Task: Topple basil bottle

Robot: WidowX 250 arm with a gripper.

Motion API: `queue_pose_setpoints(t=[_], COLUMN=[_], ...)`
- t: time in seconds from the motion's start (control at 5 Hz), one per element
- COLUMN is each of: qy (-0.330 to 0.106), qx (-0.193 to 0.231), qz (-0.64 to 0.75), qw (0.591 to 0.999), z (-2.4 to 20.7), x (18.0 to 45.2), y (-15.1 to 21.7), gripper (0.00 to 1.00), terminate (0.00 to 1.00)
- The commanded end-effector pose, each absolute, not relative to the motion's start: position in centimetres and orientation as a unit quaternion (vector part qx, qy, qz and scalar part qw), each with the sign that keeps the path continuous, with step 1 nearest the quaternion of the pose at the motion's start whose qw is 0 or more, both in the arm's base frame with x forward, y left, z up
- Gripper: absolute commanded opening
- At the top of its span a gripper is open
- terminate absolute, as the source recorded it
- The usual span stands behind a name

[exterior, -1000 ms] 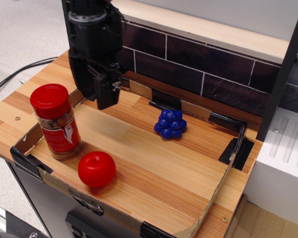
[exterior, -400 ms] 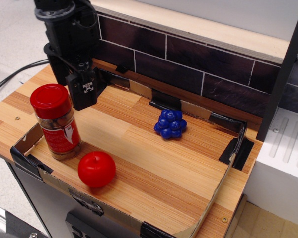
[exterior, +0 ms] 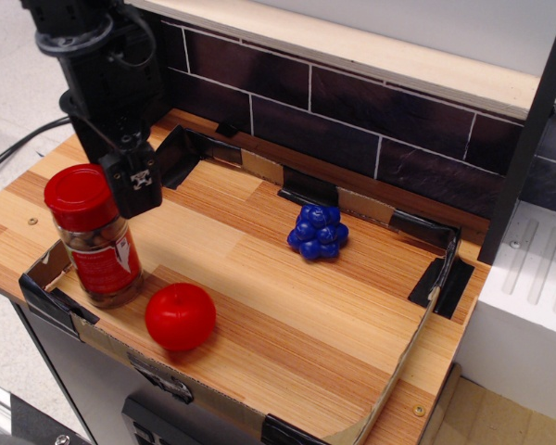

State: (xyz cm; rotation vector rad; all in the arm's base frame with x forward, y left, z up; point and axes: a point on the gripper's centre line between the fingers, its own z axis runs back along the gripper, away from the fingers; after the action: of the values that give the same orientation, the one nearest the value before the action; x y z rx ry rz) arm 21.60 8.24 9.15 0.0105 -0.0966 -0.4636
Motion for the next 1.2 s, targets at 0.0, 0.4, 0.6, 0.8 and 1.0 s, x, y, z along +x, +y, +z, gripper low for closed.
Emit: queue_pose_setpoints(t=[0.0,0.4,0.6,0.8,1.0], qy=[-0.064,-0.028,-0.016,-0.007,0.007], qx=[0.034,0.018,0.031,0.027,0.023], qz=[-0.24,-0.273,-0.289,-0.303,-0.311], qw=[0.968,0.961,0.957,0.953,0.95], z=[9.9,10.6,10.2,9.4,9.0], x=[22.0,22.2,21.8,21.0,20.2], y=[10.1,12.0,12.1,12.1,11.9], gripper=[1.0,1.0,1.0,1.0,1.0], terminate=[0.0,0.0,0.0,0.0,0.0])
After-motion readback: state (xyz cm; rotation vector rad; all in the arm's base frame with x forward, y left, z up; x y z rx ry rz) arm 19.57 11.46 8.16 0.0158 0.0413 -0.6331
